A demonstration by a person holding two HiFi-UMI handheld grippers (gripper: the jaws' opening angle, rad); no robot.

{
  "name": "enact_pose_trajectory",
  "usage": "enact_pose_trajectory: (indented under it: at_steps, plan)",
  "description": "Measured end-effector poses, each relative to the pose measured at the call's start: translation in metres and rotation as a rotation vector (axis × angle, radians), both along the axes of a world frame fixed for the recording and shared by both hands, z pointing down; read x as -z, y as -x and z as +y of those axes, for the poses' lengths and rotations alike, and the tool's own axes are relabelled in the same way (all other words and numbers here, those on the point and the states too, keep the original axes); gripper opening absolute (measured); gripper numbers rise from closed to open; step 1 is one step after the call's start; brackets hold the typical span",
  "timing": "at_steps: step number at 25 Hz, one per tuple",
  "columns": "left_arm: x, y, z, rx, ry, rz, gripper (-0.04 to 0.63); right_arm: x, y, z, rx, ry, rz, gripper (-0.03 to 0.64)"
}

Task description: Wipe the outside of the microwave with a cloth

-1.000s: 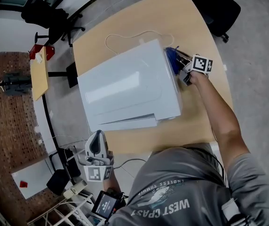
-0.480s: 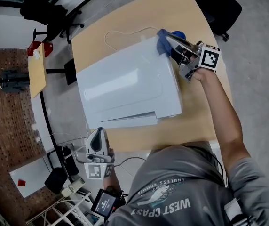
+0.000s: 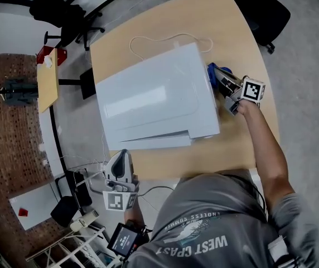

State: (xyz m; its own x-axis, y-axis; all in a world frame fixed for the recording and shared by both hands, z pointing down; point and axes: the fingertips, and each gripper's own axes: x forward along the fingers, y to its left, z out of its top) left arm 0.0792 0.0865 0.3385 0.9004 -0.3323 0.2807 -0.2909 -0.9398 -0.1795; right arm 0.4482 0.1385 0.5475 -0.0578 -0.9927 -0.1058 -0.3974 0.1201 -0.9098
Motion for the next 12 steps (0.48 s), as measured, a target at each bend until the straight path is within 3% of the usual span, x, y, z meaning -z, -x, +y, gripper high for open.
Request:
enact_pose_trajectory:
  at_steps: [4,7,10,12]
  plan:
    - [0.002,0.006,0.003,0.001,-0.012,0.02,0.023,0.097,0.027,0.021,0.063,-0.14,0.237,0.035]
    - [0.003,0.015,0.004,0.012,-0.014,0.041,0.023,0.162,0.075,0.034,0.252,-0.181,0.566,0.035]
    - [0.0,0.03,0.001,0.026,-0.003,0.063,0.023,0.16,0.147,0.043,0.588,-0.019,1.058,0.035]
    - [0.001,0.039,-0.002,0.024,0.003,0.096,0.023,0.142,0.178,0.044,0.727,0.121,1.347,0.035]
